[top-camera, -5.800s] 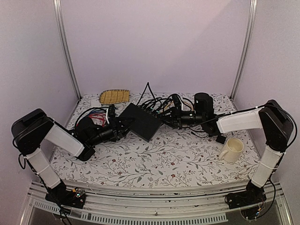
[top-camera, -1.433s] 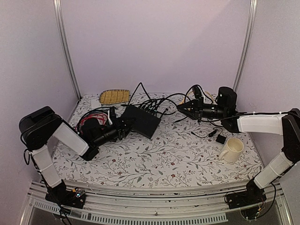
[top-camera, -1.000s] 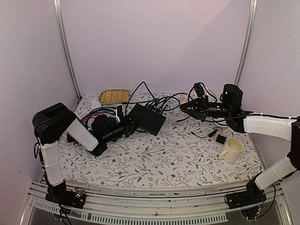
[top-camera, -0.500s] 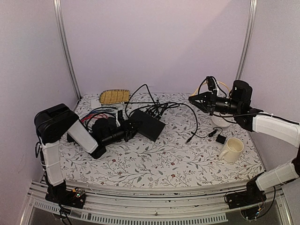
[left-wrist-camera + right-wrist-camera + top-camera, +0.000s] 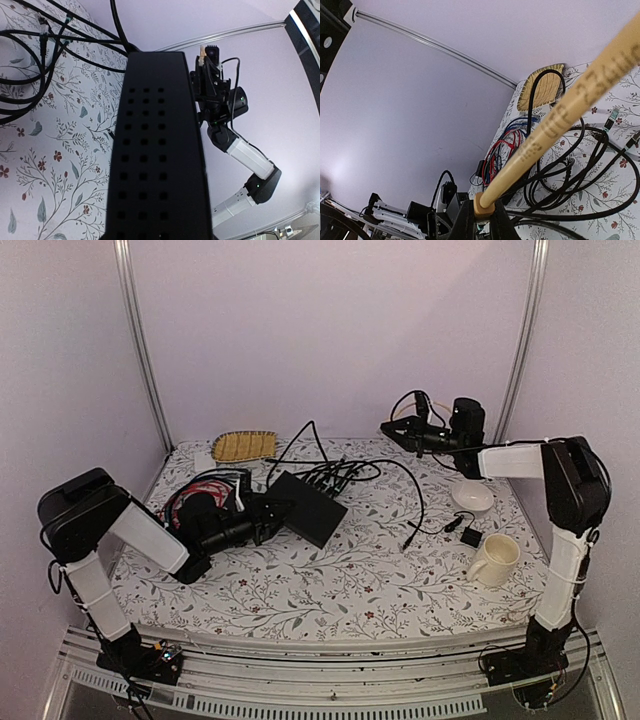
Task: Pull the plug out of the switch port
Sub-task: Place the connector at the corner of the board.
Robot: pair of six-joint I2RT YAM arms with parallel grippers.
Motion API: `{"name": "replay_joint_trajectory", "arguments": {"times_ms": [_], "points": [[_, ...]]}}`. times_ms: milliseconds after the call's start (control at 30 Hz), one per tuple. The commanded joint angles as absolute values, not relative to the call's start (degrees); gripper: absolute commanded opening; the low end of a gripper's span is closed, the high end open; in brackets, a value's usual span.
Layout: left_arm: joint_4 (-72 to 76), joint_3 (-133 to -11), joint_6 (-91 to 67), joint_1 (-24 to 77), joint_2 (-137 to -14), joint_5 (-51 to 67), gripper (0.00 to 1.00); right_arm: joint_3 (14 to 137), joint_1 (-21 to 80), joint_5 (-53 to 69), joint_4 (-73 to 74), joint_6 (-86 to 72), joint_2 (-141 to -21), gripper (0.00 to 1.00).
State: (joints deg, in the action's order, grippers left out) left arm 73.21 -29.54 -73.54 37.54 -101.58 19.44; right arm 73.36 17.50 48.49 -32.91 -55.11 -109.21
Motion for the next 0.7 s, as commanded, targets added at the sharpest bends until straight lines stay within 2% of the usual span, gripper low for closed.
{"name": "replay_joint_trajectory", "arguments": {"times_ms": [0, 267, 433, 667], "points": [[77.37, -30.12, -71.05, 39.00, -97.41, 20.93, 0.00, 80.64, 17.04, 51.00, -40.58, -58.86, -118.38, 0.02], [72.50, -28.74, -68.49, 38.94, -92.99, 20.47, 0.00, 80.32, 15.96, 50.59, -46.49, -65.01, -127.21, 0.05], [72.11, -29.04, -67.88, 38.72, -92.88, 20.81, 0.00, 76.78, 15.59, 48.51, -46.14, -68.27, -128.61, 0.28], [73.48, -29.62, -68.18, 38.03, -93.98, 21.46, 0.00, 73.83, 15.11, 47.76, -41.03, -69.15, -126.97, 0.42]]}}
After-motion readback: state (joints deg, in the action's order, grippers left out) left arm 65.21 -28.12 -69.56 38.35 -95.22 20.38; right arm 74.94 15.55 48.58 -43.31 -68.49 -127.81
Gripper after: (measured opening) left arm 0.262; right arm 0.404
